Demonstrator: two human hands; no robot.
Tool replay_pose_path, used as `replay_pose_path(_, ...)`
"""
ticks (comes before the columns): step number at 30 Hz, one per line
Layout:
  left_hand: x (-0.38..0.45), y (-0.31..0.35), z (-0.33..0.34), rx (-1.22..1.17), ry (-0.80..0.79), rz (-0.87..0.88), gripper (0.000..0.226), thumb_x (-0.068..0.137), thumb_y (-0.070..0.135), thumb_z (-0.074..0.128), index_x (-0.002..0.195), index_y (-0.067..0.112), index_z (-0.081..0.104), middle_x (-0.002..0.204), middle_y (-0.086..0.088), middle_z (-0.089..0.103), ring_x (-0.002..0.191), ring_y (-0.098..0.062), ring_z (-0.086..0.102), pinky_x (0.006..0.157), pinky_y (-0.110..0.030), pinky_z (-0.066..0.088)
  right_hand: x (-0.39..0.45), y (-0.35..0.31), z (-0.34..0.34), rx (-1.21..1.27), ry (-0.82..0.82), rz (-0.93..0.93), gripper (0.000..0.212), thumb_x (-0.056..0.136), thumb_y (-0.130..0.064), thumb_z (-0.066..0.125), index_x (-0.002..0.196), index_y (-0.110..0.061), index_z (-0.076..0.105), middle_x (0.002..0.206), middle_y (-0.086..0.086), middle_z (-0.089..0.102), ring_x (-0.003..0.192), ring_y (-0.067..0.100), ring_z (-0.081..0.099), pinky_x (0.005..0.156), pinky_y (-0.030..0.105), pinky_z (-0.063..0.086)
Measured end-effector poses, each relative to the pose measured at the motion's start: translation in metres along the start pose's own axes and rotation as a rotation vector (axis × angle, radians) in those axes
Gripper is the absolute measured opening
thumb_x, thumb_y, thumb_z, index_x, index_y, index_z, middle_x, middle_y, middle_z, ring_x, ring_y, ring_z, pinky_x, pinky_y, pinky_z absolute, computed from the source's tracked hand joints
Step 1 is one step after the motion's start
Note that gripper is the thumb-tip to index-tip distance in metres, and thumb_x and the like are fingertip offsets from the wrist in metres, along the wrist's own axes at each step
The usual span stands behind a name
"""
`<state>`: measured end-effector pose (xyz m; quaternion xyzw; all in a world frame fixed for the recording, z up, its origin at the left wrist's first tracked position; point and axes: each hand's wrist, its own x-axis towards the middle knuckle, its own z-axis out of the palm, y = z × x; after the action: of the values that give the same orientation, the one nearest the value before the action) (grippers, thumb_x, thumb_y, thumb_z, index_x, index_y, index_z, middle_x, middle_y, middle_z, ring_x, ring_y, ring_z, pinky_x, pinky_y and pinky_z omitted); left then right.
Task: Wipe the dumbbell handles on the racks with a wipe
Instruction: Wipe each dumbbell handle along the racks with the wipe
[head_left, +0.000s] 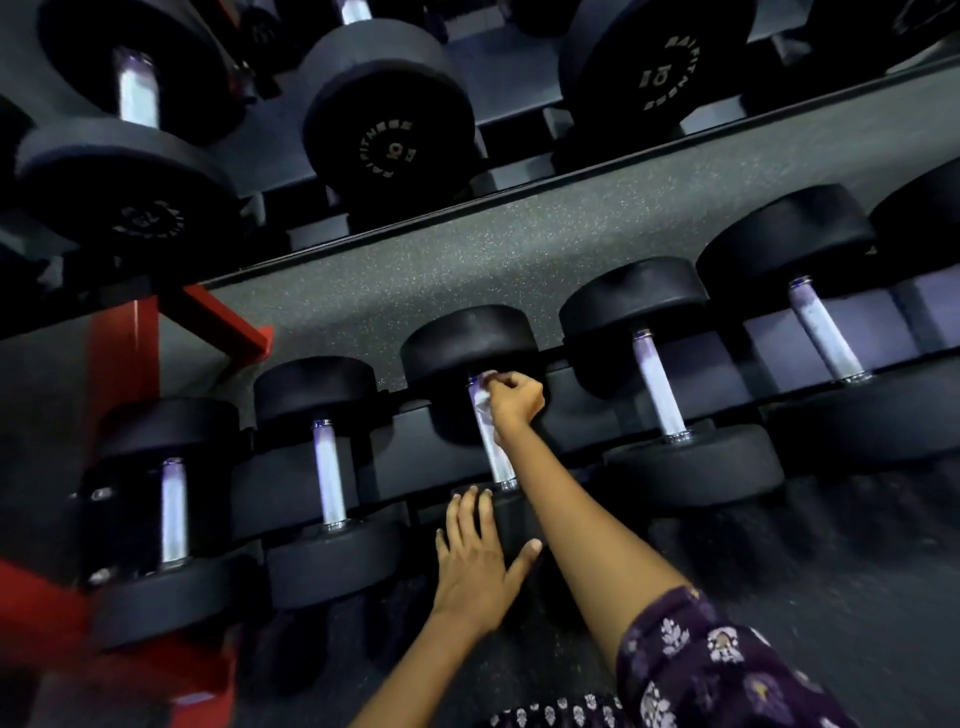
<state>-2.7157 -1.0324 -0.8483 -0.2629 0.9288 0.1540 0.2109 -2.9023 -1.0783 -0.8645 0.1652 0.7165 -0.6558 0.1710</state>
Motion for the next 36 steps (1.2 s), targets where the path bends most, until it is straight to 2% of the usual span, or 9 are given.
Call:
replay_pose_path(3, -0.001, 0.002, 0.002, 0.003, 0.014, 0.007, 0.142, 0.034, 0.085, -0.043, 0.152, 0.01, -0.013, 0.16, -0.007, -0.015, 0.147, -0.024, -0.016, 0.119, -0.042, -0.002, -0.01, -0.002, -0.001, -0.059, 0.012, -0.09, 0.015, 0.083, -0.001, 0.061, 0.082, 0.011, 0.069, 0.072, 0.01, 0.062, 0.069, 0.019, 0.053, 0.056, 0.012, 0.035)
replay_pose_path(8, 0.002, -0.003, 0.007, -0.069, 0.065, 0.045, 0.137, 0.045, 0.088, -0.035, 0.153, 0.006, -0.007, 0.161, -0.01, -0.009, 0.148, -0.025, -0.016, 0.118, -0.042, -0.008, 0.0, -0.008, -0.007, -0.075, -0.003, 0.04, 0.023, 0.086, -0.006, 0.058, 0.102, 0.009, 0.067, 0.104, 0.023, 0.068, 0.086, 0.016, 0.057, 0.075, 0.026, 0.041)
replay_pose_path(14, 0.002, -0.007, 0.01, -0.081, 0.157, 0.131, 0.131, 0.058, 0.086, -0.027, 0.152, 0.001, 0.005, 0.158, -0.017, 0.007, 0.148, -0.03, -0.005, 0.111, -0.035, -0.021, -0.005, -0.01, -0.008, -0.135, -0.007, 0.024, 0.021, 0.087, -0.008, 0.059, 0.098, 0.006, 0.069, 0.1, 0.022, 0.069, 0.08, 0.016, 0.055, 0.062, 0.017, 0.033)
replay_pose_path(17, 0.006, -0.011, 0.011, -0.262, 0.304, 0.174, 0.104, 0.084, 0.075, -0.001, 0.139, -0.004, 0.038, 0.139, -0.02, 0.04, 0.133, -0.035, 0.032, 0.121, -0.045, 0.011, -0.011, -0.013, -0.007, -0.182, 0.009, 0.019, 0.021, 0.086, -0.004, 0.057, 0.101, 0.006, 0.068, 0.104, 0.022, 0.067, 0.096, 0.027, 0.063, 0.069, 0.024, 0.039)
replay_pose_path(19, 0.019, -0.009, 0.008, -0.566, 0.42, 0.051, 0.066, 0.089, 0.055, 0.02, 0.104, 0.002, 0.057, 0.104, -0.015, 0.056, 0.103, -0.032, 0.049, 0.099, -0.052, 0.038, -0.023, -0.011, -0.003, -0.303, -0.023, -0.143, 0.017, 0.083, -0.001, 0.055, 0.09, 0.006, 0.069, 0.096, 0.026, 0.066, 0.092, 0.034, 0.063, 0.071, 0.029, 0.042)
replay_pose_path(24, 0.046, 0.011, -0.001, -0.838, 0.552, -0.263, 0.063, 0.08, 0.045, 0.02, 0.078, 0.001, 0.065, 0.085, -0.016, 0.066, 0.09, -0.036, 0.057, 0.084, -0.045, 0.04, -0.027, -0.007, -0.012, -0.369, -0.079, -0.327, 0.011, 0.077, 0.007, 0.056, 0.077, 0.008, 0.067, 0.069, 0.013, 0.058, 0.056, 0.014, 0.05, 0.051, 0.008, 0.036)
replay_pose_path(30, 0.045, 0.01, 0.002, -0.778, 0.645, -0.197, 0.042, 0.08, 0.035, 0.034, 0.072, 0.006, 0.063, 0.076, -0.011, 0.064, 0.078, -0.035, 0.061, 0.074, -0.043, 0.047, -0.014, 0.005, -0.035, -0.644, -0.182, -0.201, 0.026, 0.077, -0.011, 0.067, 0.055, -0.016, 0.054, 0.07, 0.008, 0.056, 0.072, 0.014, 0.051, 0.059, 0.017, 0.034)
replay_pose_path(33, 0.048, 0.01, 0.004, -0.768, 0.666, -0.192, 0.035, 0.079, 0.035, 0.036, 0.074, 0.01, 0.062, 0.077, -0.01, 0.063, 0.078, -0.035, 0.06, 0.072, -0.043, 0.047, -0.005, 0.002, -0.042, -0.625, -0.217, -0.157, 0.007, 0.079, -0.011, 0.067, 0.081, -0.004, 0.07, 0.078, 0.01, 0.062, 0.075, 0.014, 0.054, 0.071, 0.021, 0.047)
replay_pose_path(36, 0.048, 0.01, 0.005, -0.749, 0.68, -0.202, 0.039, 0.076, 0.038, 0.036, 0.087, 0.011, 0.061, 0.089, -0.01, 0.062, 0.088, -0.034, 0.058, 0.079, -0.043, 0.043, -0.013, 0.003, -0.045, -0.676, -0.306, -0.278, 0.013, 0.077, -0.005, 0.066, 0.089, -0.007, 0.068, 0.078, 0.008, 0.06, 0.075, 0.013, 0.051, 0.056, 0.006, 0.034)
